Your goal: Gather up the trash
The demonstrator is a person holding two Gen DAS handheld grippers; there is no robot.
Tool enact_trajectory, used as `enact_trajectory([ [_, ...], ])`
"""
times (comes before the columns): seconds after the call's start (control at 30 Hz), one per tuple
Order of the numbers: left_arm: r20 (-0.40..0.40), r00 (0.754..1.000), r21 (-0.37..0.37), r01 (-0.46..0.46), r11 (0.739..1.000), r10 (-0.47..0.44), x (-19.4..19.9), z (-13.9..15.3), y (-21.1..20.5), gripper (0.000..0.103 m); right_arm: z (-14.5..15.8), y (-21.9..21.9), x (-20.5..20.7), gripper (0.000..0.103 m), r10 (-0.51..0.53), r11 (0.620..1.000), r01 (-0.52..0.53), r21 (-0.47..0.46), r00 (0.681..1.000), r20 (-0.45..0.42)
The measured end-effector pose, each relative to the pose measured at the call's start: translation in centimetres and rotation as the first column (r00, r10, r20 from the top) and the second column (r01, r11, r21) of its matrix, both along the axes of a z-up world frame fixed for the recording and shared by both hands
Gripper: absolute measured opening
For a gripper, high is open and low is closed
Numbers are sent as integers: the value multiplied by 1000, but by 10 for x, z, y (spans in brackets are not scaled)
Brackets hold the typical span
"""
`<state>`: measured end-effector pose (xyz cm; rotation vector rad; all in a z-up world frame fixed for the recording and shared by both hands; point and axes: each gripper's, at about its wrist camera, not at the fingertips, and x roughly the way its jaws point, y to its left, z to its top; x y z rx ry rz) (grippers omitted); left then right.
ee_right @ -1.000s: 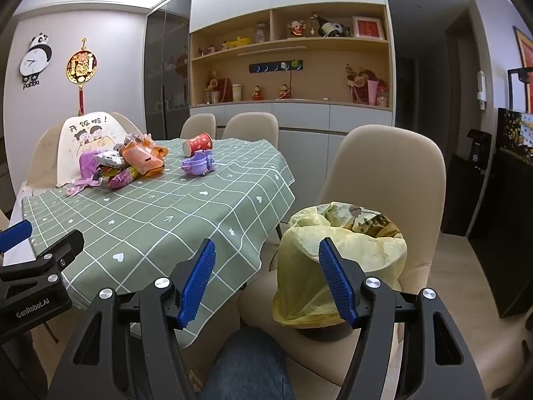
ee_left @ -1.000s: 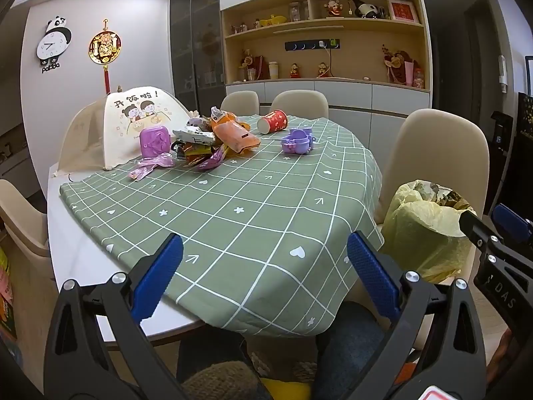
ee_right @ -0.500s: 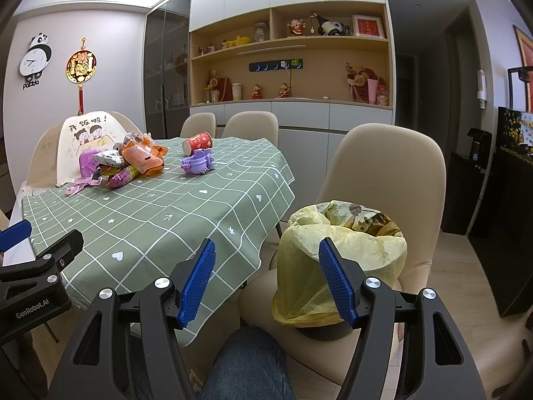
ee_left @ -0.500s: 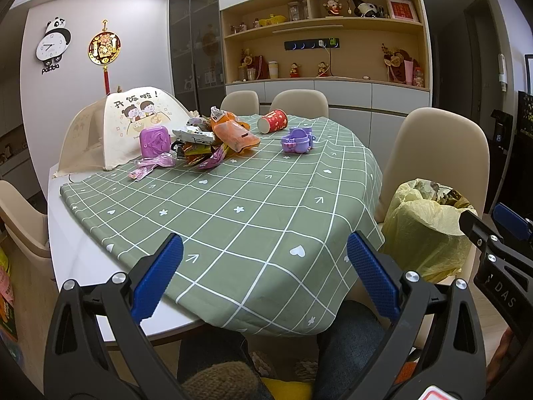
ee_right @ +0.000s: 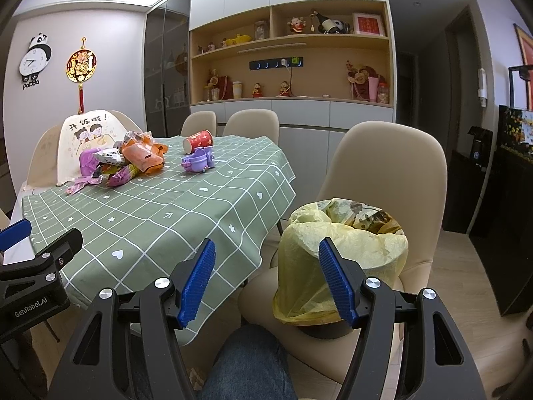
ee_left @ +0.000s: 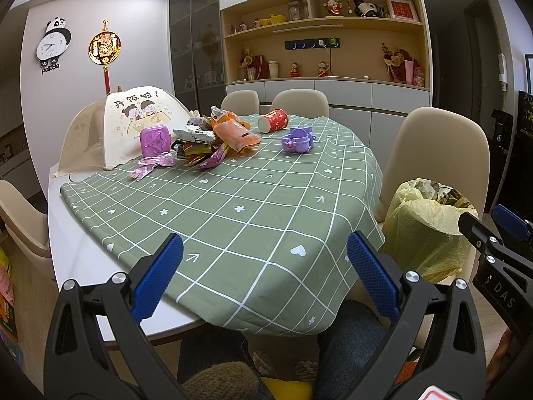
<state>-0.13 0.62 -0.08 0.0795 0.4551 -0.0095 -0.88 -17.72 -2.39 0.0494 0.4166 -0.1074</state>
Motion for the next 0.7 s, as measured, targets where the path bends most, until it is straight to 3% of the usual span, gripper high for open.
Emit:
enact_trajectory([
  [0.7,-1,1000,1,0,1000,0,0,0,0,94,-1,0,1,61,3,1000,-3,1,1000,-3],
])
